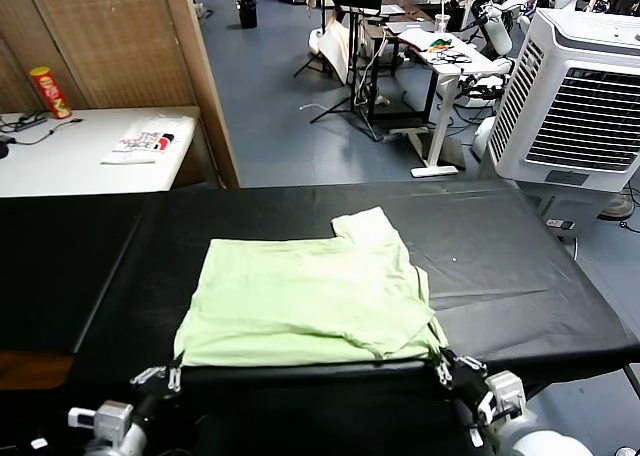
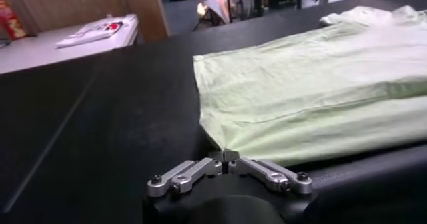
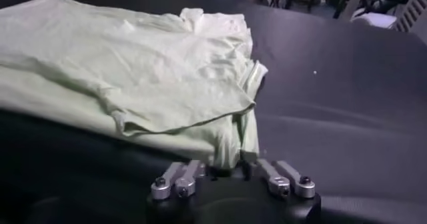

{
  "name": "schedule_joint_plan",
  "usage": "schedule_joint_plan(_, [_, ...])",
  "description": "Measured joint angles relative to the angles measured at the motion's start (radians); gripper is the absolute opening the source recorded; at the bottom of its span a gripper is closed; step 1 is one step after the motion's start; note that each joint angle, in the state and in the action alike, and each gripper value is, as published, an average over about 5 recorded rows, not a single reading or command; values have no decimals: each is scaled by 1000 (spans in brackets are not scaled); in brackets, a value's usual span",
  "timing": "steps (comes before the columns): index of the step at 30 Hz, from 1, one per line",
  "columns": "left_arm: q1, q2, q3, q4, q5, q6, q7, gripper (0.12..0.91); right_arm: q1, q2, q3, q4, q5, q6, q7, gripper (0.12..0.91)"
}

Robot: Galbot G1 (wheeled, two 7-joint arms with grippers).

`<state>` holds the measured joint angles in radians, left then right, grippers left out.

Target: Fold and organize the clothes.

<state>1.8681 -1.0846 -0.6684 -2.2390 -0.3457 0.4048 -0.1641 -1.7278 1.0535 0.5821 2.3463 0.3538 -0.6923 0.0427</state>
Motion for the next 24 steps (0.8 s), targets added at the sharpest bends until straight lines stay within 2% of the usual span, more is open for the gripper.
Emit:
schedule_joint_plan(4, [19, -1, -17, -31, -21, 10, -18, 680, 16, -13, 29, 21, 44, 19, -2, 796])
schedule_joint_plan(7, [3, -5, -28, -39, -33, -10, -36, 775, 75, -31, 40, -2, 71, 64, -8, 798])
schedule_joint_plan(10, [-60, 1, -30, -19, -78, -9, -53, 795, 180, -46, 27, -66, 92, 95, -7, 798])
schedule_joint_plan(15, [-257, 30, 5, 58, -199, 27, -67, 798, 415, -46, -43, -222, 118, 111, 4, 798])
schedule_joint_plan(24, [-662, 73, 160, 296, -355, 73, -64, 798, 836, 6, -237, -575, 124, 143, 31, 798])
